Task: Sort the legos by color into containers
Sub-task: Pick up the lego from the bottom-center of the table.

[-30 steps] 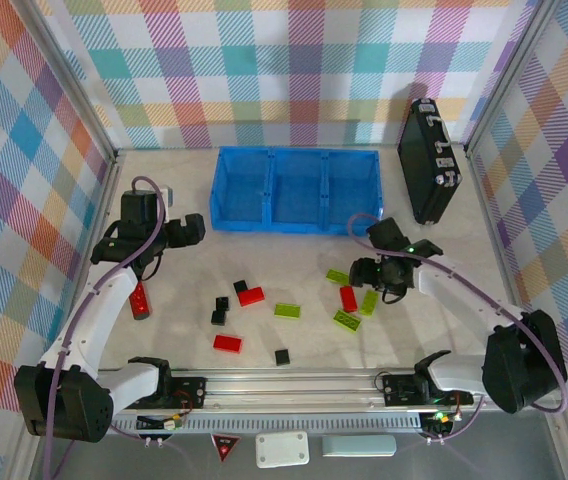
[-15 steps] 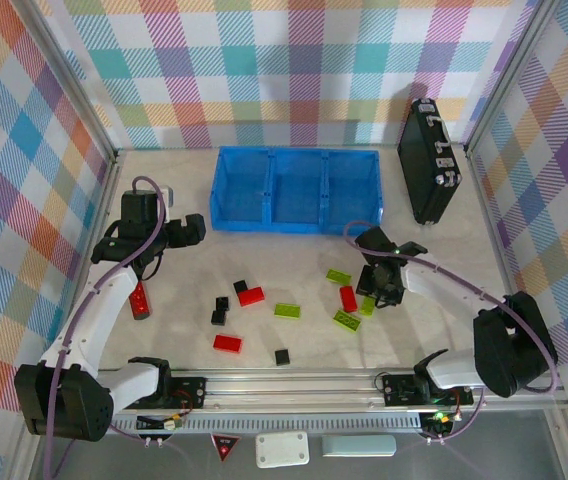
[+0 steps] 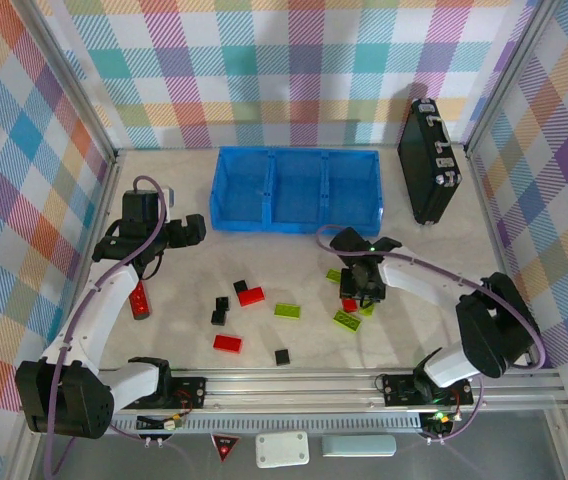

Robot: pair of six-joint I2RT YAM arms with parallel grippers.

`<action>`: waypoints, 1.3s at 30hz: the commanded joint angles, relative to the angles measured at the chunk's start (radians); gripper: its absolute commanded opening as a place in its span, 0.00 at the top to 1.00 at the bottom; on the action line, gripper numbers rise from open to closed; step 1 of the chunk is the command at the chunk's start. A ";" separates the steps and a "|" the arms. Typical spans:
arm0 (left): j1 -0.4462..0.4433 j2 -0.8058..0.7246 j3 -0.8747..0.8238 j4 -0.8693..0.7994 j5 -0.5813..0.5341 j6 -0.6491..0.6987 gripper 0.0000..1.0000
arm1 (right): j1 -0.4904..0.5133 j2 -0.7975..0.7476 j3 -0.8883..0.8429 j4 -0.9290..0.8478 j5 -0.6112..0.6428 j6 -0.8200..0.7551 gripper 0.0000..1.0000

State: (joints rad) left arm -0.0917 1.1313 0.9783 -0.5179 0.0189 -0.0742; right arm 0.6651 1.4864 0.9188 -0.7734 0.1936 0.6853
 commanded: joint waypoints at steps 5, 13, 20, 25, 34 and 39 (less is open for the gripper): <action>0.017 0.007 0.000 0.010 0.016 0.007 0.00 | 0.009 0.055 0.060 -0.009 -0.091 -0.207 0.49; 0.017 0.005 0.001 0.007 0.010 0.010 0.00 | 0.010 0.129 0.075 -0.009 -0.057 -0.193 0.48; 0.017 0.005 0.000 0.007 0.006 0.010 0.00 | 0.010 0.155 0.060 0.028 -0.062 -0.182 0.52; 0.017 0.005 -0.001 0.004 0.004 0.013 0.00 | 0.010 0.166 0.062 0.036 -0.066 -0.187 0.57; 0.017 0.000 -0.004 0.005 0.004 0.011 0.00 | 0.010 0.159 0.071 0.024 -0.066 -0.185 0.65; 0.017 -0.004 -0.007 0.005 0.006 0.010 0.00 | 0.009 0.129 0.083 -0.005 -0.060 -0.181 0.66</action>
State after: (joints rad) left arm -0.0891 1.1378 0.9783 -0.5182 0.0185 -0.0738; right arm 0.6727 1.6417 0.9764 -0.7444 0.1230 0.5076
